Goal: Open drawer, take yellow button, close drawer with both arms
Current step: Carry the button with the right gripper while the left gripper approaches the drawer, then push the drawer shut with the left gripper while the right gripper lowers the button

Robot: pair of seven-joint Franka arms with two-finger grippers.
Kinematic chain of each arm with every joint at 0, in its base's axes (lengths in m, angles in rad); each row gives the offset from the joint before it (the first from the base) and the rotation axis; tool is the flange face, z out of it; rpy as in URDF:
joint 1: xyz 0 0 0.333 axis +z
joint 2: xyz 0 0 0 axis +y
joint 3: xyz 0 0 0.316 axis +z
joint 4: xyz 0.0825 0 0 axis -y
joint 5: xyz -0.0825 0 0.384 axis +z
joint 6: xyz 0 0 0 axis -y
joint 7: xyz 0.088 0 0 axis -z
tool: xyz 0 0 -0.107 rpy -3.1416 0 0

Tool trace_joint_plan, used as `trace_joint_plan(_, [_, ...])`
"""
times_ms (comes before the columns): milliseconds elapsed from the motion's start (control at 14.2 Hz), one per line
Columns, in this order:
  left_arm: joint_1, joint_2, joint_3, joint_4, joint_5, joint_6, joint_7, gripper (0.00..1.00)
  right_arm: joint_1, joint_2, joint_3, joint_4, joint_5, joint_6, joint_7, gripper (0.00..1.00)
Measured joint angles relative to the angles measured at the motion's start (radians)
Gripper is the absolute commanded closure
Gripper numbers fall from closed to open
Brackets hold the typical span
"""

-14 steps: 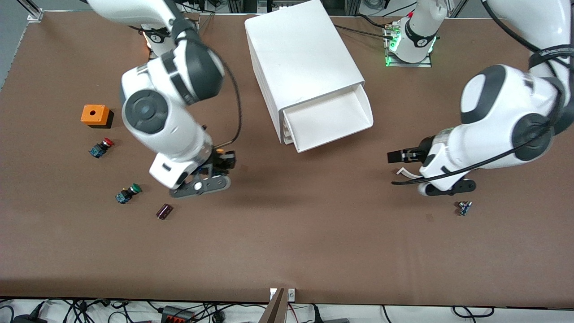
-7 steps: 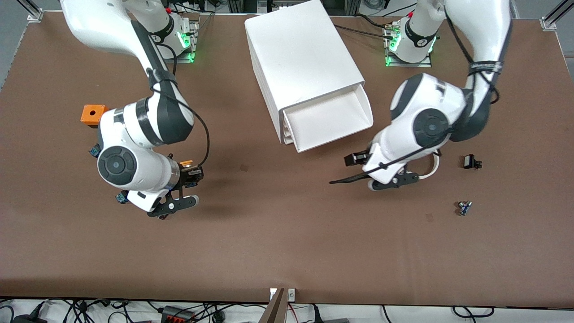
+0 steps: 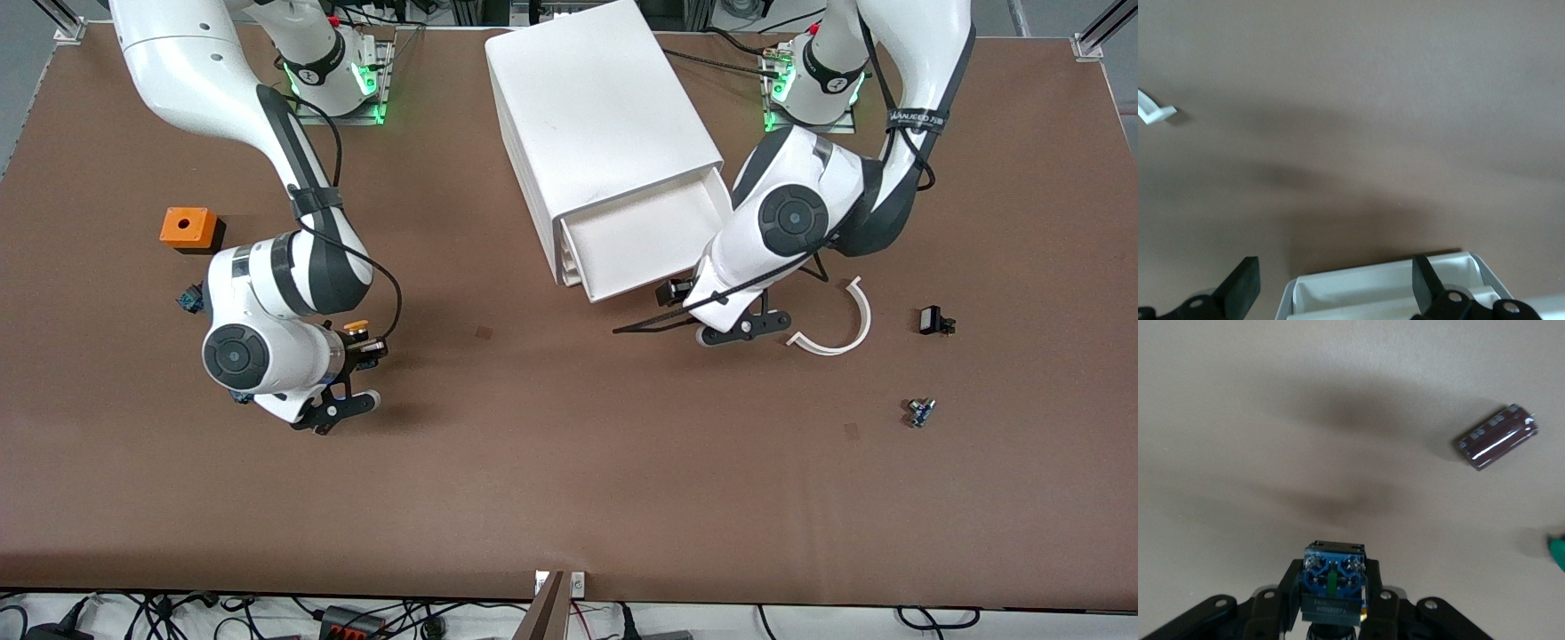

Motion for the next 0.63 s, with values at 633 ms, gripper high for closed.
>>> trace_joint_plan(633, [-0.001,-0.076,-0.115,-0.116,0.001,0.005,-0.111,0.0,0.005,0.009,0.006,-0.199,0.0,0.239,0.0,0.97])
